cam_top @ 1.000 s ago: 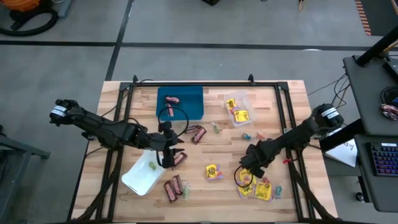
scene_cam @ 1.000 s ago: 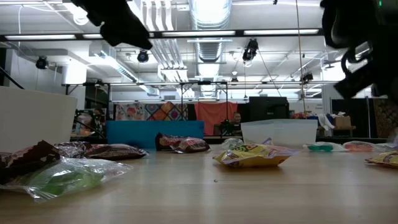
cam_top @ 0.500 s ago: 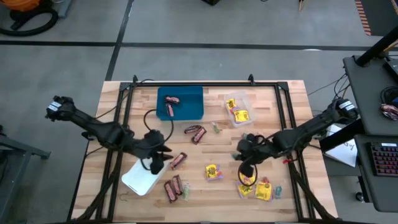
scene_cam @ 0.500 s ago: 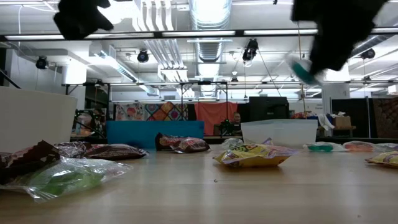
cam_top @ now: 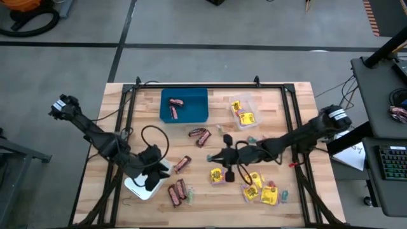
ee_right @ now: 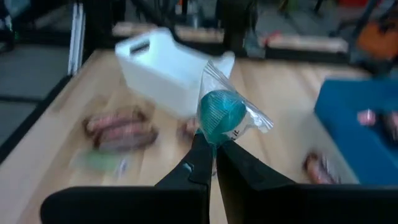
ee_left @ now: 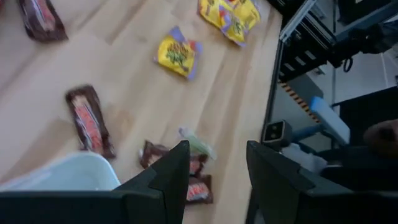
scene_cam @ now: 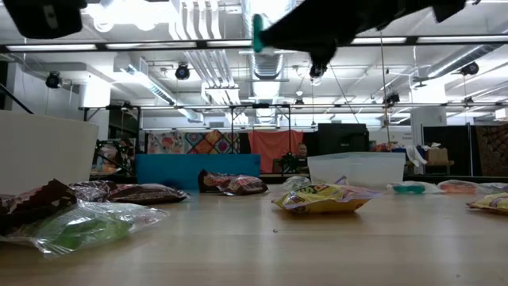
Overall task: Sort candy
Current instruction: Put the blue gummy into the white bin
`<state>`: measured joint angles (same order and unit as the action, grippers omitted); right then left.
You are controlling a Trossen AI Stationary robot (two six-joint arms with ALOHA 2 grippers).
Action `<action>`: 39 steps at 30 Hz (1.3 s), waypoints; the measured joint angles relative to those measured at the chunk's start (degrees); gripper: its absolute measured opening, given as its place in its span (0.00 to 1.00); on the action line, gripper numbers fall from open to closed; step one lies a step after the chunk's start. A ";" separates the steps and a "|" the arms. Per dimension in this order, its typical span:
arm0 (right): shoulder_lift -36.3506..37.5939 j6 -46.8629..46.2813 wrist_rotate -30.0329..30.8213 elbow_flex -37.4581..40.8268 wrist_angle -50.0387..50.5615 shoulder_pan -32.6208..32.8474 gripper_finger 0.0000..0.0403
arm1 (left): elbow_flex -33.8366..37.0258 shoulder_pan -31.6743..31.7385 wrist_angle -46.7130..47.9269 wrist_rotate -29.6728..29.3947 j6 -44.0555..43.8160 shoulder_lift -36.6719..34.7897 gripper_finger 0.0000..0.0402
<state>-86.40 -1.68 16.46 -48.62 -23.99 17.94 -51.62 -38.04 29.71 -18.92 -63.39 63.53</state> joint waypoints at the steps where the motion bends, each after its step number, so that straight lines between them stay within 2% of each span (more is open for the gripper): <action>1: -1.17 0.94 0.01 -0.19 -2.15 -0.45 0.03 | 0.00 -0.72 0.12 -0.01 -0.91 0.09 0.35; 6: -7.26 3.90 0.08 -4.33 -5.33 -2.40 0.03 | -0.28 -3.58 2.99 0.06 -5.98 -1.31 0.35; 14: -16.65 4.77 0.05 -14.92 -4.66 -3.99 0.03 | -7.49 -5.48 26.10 -2.36 -14.78 -1.51 0.35; 20: -22.94 5.88 0.07 -22.99 -1.79 -4.52 0.03 | -12.09 -5.55 37.63 -4.38 -14.81 -1.15 0.35; 29: -30.00 6.16 0.05 -31.60 -1.61 -5.06 0.03 | -14.12 -5.55 44.37 -6.28 -13.90 -1.78 0.35; 39: -37.03 6.28 0.01 -39.80 -1.61 -5.23 0.03 | -14.05 -5.53 45.01 -7.90 -13.82 -2.45 0.35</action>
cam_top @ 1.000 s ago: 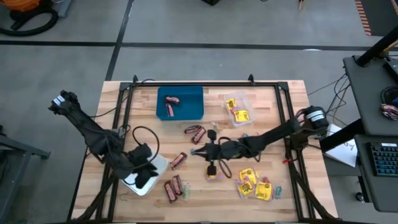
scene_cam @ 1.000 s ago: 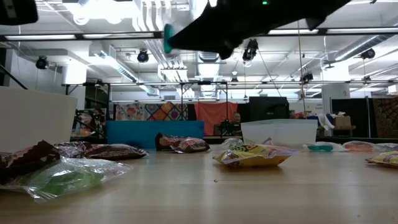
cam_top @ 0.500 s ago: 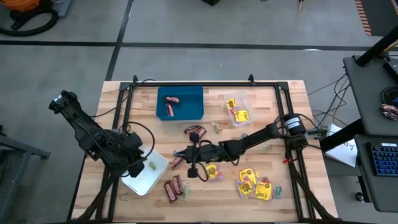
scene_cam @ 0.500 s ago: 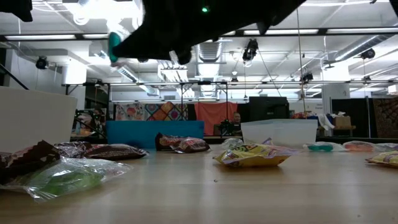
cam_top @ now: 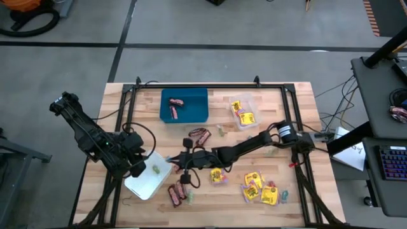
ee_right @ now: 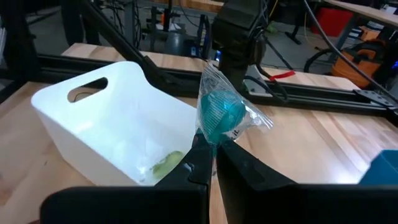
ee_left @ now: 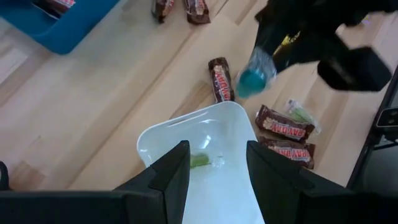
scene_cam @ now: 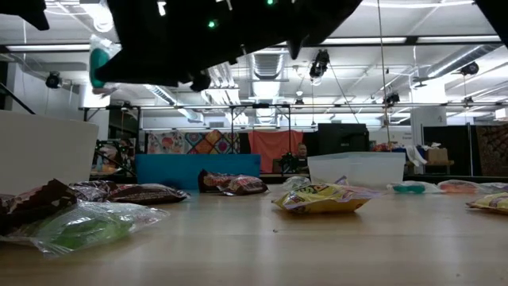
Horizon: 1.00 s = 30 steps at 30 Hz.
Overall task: Sort candy
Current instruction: Put the blue gummy into the white bin
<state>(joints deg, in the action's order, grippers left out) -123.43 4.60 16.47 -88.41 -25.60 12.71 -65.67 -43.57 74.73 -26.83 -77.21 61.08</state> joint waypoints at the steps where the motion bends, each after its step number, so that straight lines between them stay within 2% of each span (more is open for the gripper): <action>1: -0.64 0.00 -0.02 -0.74 0.10 0.00 0.03 | 0.00 0.00 0.01 -0.13 0.00 0.00 0.35; 10: -3.34 0.46 -2.21 -3.86 -0.21 -0.02 0.03 | 0.07 0.00 0.01 -1.23 0.32 0.00 0.35; 16: -5.00 -0.11 -6.33 -4.56 -1.03 -0.02 0.03 | 0.09 0.00 -0.01 -3.13 0.69 0.04 0.35; 30: -5.91 1.00 -6.96 -4.99 -1.68 -0.02 0.03 | 0.11 0.00 -0.10 -4.16 0.70 0.07 0.35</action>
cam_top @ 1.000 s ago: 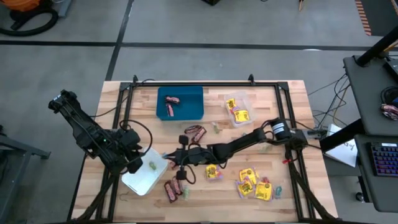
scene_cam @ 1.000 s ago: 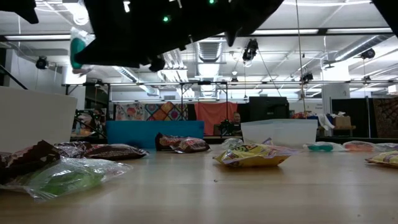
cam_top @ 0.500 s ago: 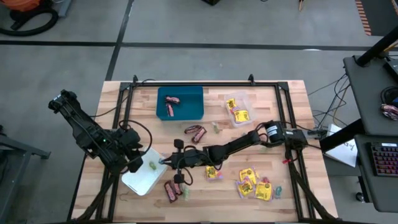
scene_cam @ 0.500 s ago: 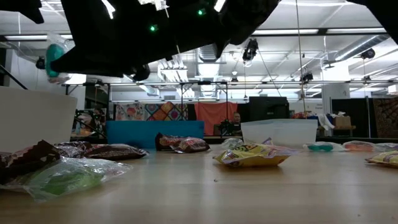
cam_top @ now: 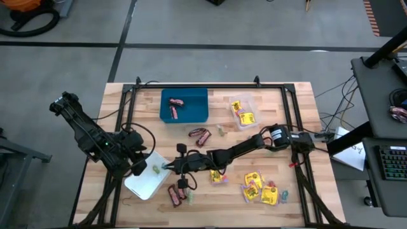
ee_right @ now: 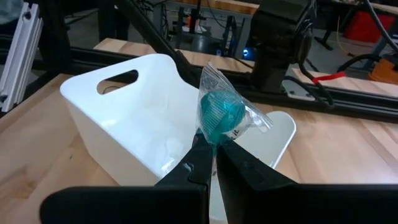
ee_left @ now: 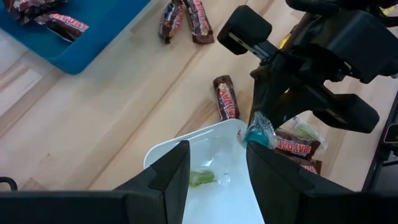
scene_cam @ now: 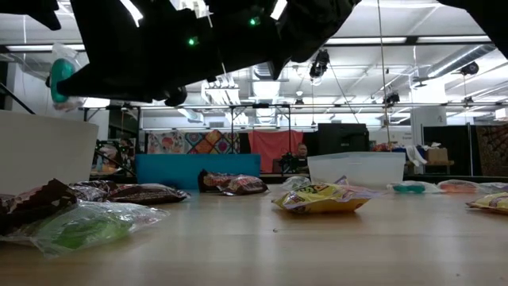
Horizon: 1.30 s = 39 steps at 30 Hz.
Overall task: Sort candy
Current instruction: Put the blue gummy into the white bin, then put the brown chocolate into the blue bin
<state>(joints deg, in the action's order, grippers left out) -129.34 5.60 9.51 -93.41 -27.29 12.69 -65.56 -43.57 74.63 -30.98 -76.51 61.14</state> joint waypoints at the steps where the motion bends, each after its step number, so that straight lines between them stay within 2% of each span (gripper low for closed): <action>1: 0.00 0.01 -0.66 0.00 0.02 0.00 0.03 | 0.00 0.00 0.00 0.00 0.00 0.00 0.35; 5: 0.00 0.45 -0.99 0.00 0.90 -0.04 0.03 | 0.00 0.00 -0.02 0.00 0.00 0.00 0.35; 8: 0.00 0.40 -0.99 0.02 1.31 -0.10 0.07 | 0.00 0.00 -0.04 0.00 0.00 0.00 0.35; 18: 0.00 -1.07 -0.95 0.02 1.78 -0.38 0.38 | 0.00 0.00 -0.23 -0.10 -0.02 0.00 0.35; 24: 0.91 0.04 -0.94 0.07 3.40 -0.37 0.47 | 0.00 0.00 -0.64 -0.20 -0.02 0.00 0.35; 29: 5.26 2.55 -0.47 0.07 13.79 -0.37 0.48 | 0.02 0.00 -2.25 -2.63 0.91 1.08 0.35; 33: 10.38 2.83 -0.45 0.26 25.04 -0.37 0.48 | 0.03 0.17 -4.75 -3.12 5.42 3.47 0.35; 39: 18.81 2.03 -0.45 5.82 35.08 -0.55 0.48 | 0.04 0.49 -12.85 -6.04 12.27 8.50 0.35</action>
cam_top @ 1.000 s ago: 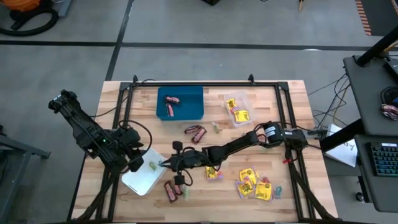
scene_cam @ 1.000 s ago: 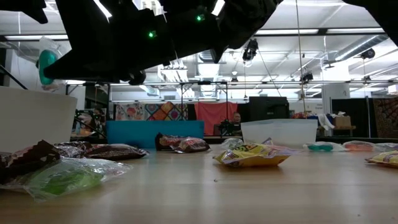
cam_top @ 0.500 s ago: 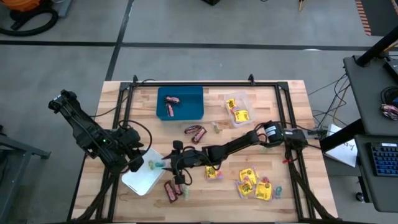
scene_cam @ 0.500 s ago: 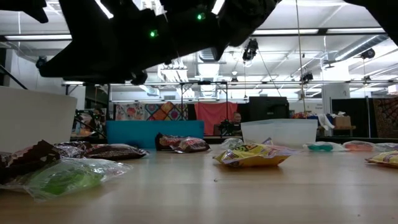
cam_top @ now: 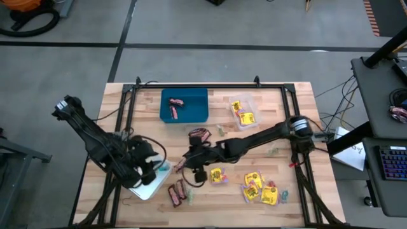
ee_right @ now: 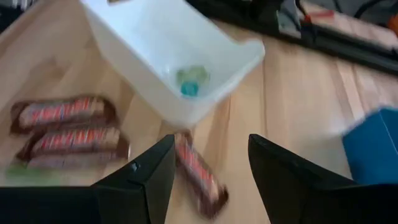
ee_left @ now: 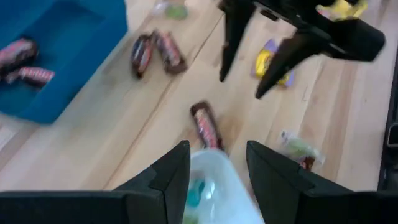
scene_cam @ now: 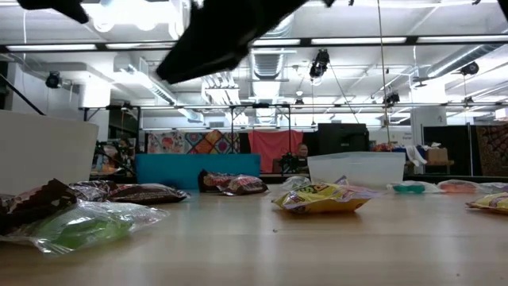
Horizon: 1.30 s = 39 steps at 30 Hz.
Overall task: Sort candy
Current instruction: Put the brown chocolate into the blue bin
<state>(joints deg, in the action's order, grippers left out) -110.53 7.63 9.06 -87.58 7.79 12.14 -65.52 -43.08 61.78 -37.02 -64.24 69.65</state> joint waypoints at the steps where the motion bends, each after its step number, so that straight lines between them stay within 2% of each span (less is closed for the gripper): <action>1: 1.90 -0.64 -0.02 1.66 -0.07 -0.04 0.48 | 0.00 0.16 -1.47 -0.02 1.29 0.80 0.35; 5: 10.28 -4.31 0.34 9.04 -0.44 -0.04 0.48 | 0.00 1.06 -6.21 0.76 6.65 4.32 0.35; 10: 19.32 -10.48 4.02 18.22 0.03 0.61 0.48 | 0.00 4.00 -9.59 3.75 11.47 8.07 0.35; 15: 26.43 -17.47 4.95 26.21 -0.29 0.86 0.48 | -0.02 8.83 -13.66 8.22 15.09 11.64 0.35; 21: 32.97 -22.61 10.02 32.79 -0.85 2.26 0.48 | -0.02 14.93 -15.70 12.57 18.81 16.65 0.35; 26: 35.79 -23.72 11.41 35.30 -1.25 3.82 0.48 | -0.02 18.15 -16.64 13.01 22.13 20.87 0.35; 36: 35.74 -23.25 12.05 35.38 -3.37 5.01 0.48 | -0.02 22.01 -21.25 24.50 26.16 28.25 0.35; 39: 35.02 -23.17 12.04 35.38 -3.70 5.01 0.48 | -0.02 23.19 -21.82 25.78 26.17 29.79 0.34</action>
<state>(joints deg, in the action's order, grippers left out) -75.51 -15.54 21.10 -52.21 4.10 17.15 -65.54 -19.90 39.97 -11.24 -38.07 99.44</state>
